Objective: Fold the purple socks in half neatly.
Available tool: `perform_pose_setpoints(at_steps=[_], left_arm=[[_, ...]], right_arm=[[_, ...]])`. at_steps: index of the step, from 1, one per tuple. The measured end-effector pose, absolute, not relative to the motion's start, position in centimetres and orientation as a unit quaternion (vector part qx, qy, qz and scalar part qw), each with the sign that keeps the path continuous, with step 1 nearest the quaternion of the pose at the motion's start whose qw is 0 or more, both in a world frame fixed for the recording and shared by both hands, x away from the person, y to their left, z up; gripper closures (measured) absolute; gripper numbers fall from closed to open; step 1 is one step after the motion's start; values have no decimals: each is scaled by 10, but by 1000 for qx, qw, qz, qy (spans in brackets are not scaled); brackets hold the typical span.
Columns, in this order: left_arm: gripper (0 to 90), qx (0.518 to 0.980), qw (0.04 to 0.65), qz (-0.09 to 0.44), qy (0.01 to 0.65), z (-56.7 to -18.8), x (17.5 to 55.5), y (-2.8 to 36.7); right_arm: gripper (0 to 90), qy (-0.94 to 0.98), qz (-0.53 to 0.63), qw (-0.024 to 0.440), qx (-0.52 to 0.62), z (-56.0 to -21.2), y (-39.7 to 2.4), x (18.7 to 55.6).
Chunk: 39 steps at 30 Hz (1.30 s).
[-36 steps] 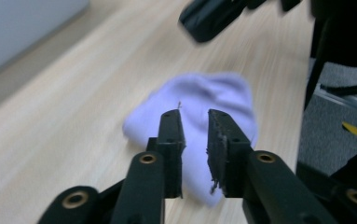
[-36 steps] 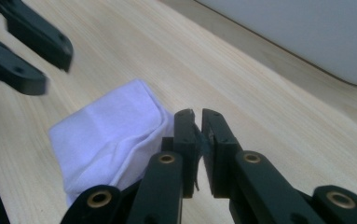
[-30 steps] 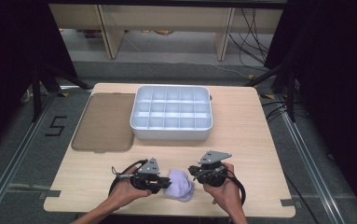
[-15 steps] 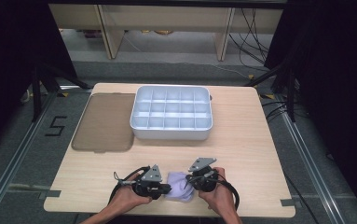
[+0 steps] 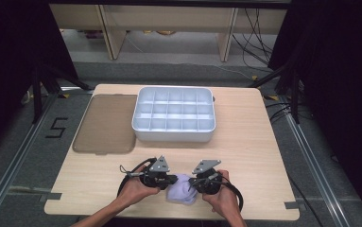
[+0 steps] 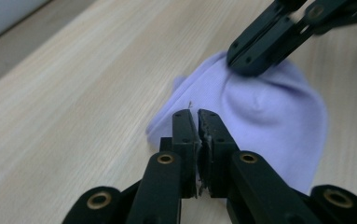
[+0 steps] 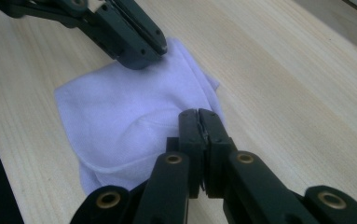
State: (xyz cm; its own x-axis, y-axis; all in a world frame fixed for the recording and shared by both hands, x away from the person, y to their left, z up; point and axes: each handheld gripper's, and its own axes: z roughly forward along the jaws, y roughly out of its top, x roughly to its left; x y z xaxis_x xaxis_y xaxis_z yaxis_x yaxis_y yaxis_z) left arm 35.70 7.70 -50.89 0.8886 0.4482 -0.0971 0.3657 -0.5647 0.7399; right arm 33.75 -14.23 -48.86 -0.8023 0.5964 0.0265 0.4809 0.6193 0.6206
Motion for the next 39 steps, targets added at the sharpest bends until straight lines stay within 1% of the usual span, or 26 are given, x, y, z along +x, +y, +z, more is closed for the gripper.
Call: perform_pose_setpoints(at_steps=[2,3,6,7,11,15,16,18,20,21,23,26,28,29,30,31,32,33,34,35,37,39], left_arm=[[850,877,411,44,245,-512,355,78],[850,884,402,49,235,-509,356,79],[843,878,412,53,239,-505,355,79],[843,878,416,55,231,-502,354,80],[841,875,424,46,228,-496,344,81],[836,885,417,31,206,-500,330,82],[835,887,408,31,212,-502,328,83],[834,890,407,29,205,-508,329,85],[839,885,412,21,217,-511,330,87],[839,882,411,22,227,-511,330,87],[837,886,408,32,216,-510,332,88],[837,889,403,35,215,-510,333,89],[836,886,404,34,224,-510,332,89],[836,888,404,41,216,-510,333,89],[834,887,404,44,220,-510,334,89],[833,889,397,49,225,-509,334,90],[831,890,398,52,216,-509,336,91],[825,885,401,54,229,-509,336,91],[812,888,398,64,221,-508,339,93],[803,886,397,63,230,-508,340,94],[775,883,395,68,243,-506,343,99],[726,878,401,62,255,-505,344,103]], right_arm=[[889,893,312,93,309,-489,-142,337],[888,894,313,93,308,-489,-142,337],[885,895,316,92,300,-488,-142,337],[885,895,316,91,301,-488,-142,337],[884,892,319,96,304,-489,-142,337],[882,893,319,93,303,-488,-143,336],[881,895,318,94,298,-488,-143,337],[879,893,322,97,301,-487,-143,336],[879,894,324,97,293,-483,-143,333],[879,890,331,109,294,-482,-141,331],[879,891,338,108,283,-475,-137,323],[879,900,325,88,277,-477,-130,314],[879,907,296,80,287,-486,-127,309],[881,911,282,77,292,-489,-127,308],[883,912,298,68,273,-494,-126,310],[883,908,296,70,290,-493,-125,308],[883,912,288,73,283,-492,-124,308],[883,908,293,75,289,-493,-122,308],[883,910,289,74,289,-493,-121,308],[883,909,293,70,287,-493,-120,308],[883,909,302,78,277,-495,-117,310],[883,908,298,77,284,-495,-113,309]])
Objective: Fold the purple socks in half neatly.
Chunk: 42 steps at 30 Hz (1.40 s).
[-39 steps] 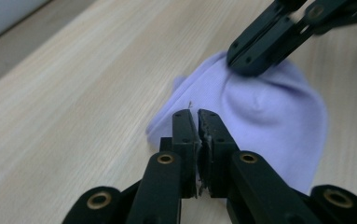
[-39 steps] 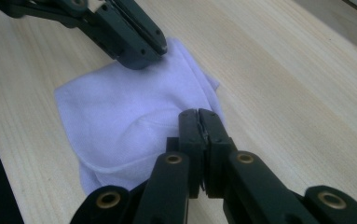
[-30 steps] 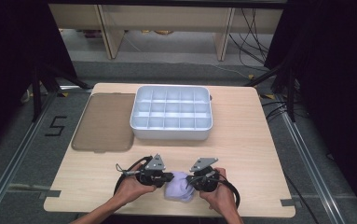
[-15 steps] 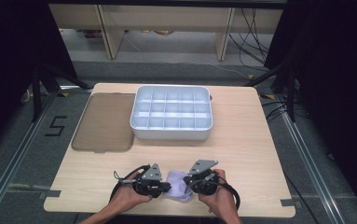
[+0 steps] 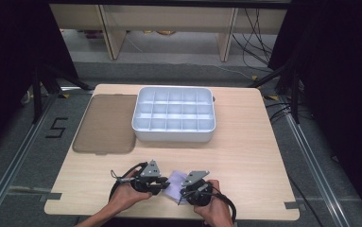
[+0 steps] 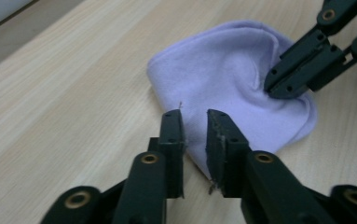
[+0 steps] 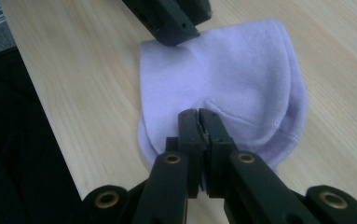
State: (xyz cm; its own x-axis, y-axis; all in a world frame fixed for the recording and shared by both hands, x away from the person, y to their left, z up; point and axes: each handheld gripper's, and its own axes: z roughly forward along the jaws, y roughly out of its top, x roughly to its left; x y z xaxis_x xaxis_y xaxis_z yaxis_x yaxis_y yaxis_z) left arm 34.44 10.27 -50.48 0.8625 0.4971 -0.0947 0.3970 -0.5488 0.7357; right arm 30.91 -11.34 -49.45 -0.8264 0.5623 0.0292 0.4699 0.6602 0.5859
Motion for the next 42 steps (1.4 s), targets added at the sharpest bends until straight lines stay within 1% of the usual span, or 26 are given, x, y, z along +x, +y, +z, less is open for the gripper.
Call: perform_pose_setpoints(at_steps=[2,3,5,6,7,8,11,12,16,18,20,22,24,29,30,32,34,36,37,38,42], left_arm=[[646,871,401,58,279,-504,345,105],[634,876,394,56,274,-503,345,107],[590,872,389,47,293,-504,344,107],[574,882,377,45,278,-503,345,110],[572,871,388,39,299,-505,344,107],[570,874,383,40,297,-506,344,108],[583,872,386,28,300,-507,344,106],[592,874,380,26,301,-508,344,106],[637,871,388,22,300,-511,343,103],[679,869,394,16,298,-512,343,103],[742,867,400,14,297,-512,343,104],[796,867,403,15,293,-511,343,105],[823,863,409,15,296,-511,344,106],[838,863,415,31,287,-503,343,107],[838,864,412,40,285,-500,342,108],[838,865,414,45,280,-497,342,108],[837,866,409,48,283,-496,341,108],[837,868,412,50,272,-495,340,107],[837,866,413,46,278,-494,339,106],[837,869,413,48,270,-493,339,106],[837,874,406,54,260,-491,335,105]], right_arm=[[883,903,309,86,287,-497,-110,309],[883,906,305,79,284,-495,-110,309],[882,908,305,81,277,-496,-109,311],[882,907,308,76,277,-496,-109,311],[882,905,307,76,285,-496,-110,309],[882,904,308,78,286,-496,-110,309],[882,902,314,79,286,-497,-110,309],[882,902,315,80,285,-497,-110,310],[879,902,315,81,284,-498,-110,310],[879,903,310,77,287,-496,-111,310],[879,900,309,86,294,-497,-110,309],[879,902,315,83,284,-498,-109,310],[876,900,316,82,289,-497,-110,310],[863,898,336,78,272,-490,-111,311],[863,896,344,87,267,-490,-109,310],[864,895,350,78,265,-484,-102,305],[864,900,353,76,244,-485,-94,306],[864,902,343,67,253,-488,-87,306],[863,903,341,66,254,-492,-82,306],[863,910,334,60,239,-494,-80,308],[871,913,326,56,237,-500,-77,312]])
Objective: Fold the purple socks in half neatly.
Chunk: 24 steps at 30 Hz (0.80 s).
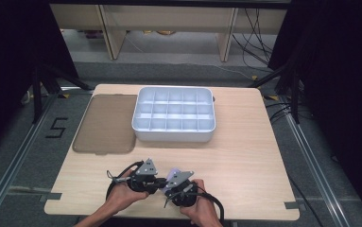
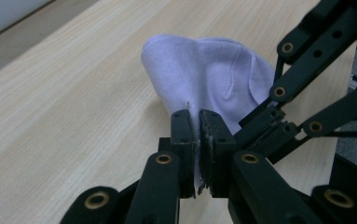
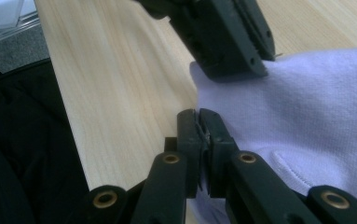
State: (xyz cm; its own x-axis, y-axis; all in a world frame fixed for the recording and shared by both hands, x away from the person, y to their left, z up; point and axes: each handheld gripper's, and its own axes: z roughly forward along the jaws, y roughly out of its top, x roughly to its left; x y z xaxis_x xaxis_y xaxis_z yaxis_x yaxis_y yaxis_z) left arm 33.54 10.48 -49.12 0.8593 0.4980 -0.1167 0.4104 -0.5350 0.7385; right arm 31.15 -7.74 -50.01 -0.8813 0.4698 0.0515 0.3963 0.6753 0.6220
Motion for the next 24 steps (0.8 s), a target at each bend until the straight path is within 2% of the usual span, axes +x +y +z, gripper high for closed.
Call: perform_pose_setpoints(at_steps=[3,7,15,24], left_arm=[[837,879,402,61,248,-490,336,105],[837,874,407,60,258,-490,334,103],[839,878,403,65,249,-489,332,100],[839,880,403,72,240,-486,334,102]], right_arm=[[865,908,331,62,250,-493,-83,313],[868,895,348,95,264,-482,-97,327],[880,898,328,97,276,-496,-100,342],[880,891,327,116,293,-486,-109,349]])
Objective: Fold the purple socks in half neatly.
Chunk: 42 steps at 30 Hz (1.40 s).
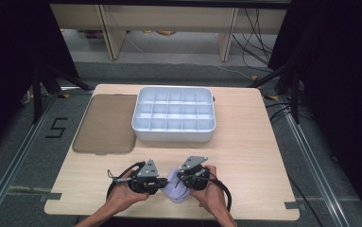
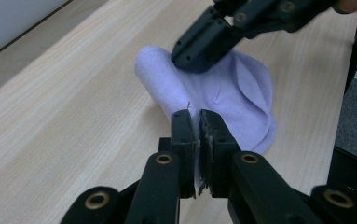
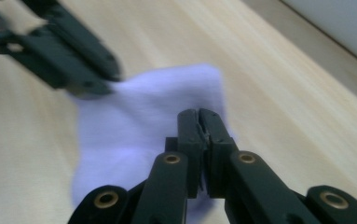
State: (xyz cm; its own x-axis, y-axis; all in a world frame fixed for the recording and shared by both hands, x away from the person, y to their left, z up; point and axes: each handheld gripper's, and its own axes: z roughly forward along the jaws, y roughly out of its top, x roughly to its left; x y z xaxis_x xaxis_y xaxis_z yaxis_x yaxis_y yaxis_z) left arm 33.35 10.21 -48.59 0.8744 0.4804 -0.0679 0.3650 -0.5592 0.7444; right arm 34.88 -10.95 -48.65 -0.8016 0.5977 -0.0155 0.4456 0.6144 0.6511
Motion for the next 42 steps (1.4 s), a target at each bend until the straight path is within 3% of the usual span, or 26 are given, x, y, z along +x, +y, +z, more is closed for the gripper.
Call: perform_pose_setpoints(at_steps=[7,13,24,42], left_arm=[[839,878,408,70,239,-486,332,100],[838,881,404,69,236,-485,331,101],[838,873,419,68,239,-483,328,99],[835,886,418,61,194,-481,314,71]], right_arm=[[883,889,329,120,296,-495,-110,355],[879,878,346,131,303,-481,-118,350],[867,881,332,96,324,-482,-141,315],[869,886,321,80,324,-495,-136,319]])
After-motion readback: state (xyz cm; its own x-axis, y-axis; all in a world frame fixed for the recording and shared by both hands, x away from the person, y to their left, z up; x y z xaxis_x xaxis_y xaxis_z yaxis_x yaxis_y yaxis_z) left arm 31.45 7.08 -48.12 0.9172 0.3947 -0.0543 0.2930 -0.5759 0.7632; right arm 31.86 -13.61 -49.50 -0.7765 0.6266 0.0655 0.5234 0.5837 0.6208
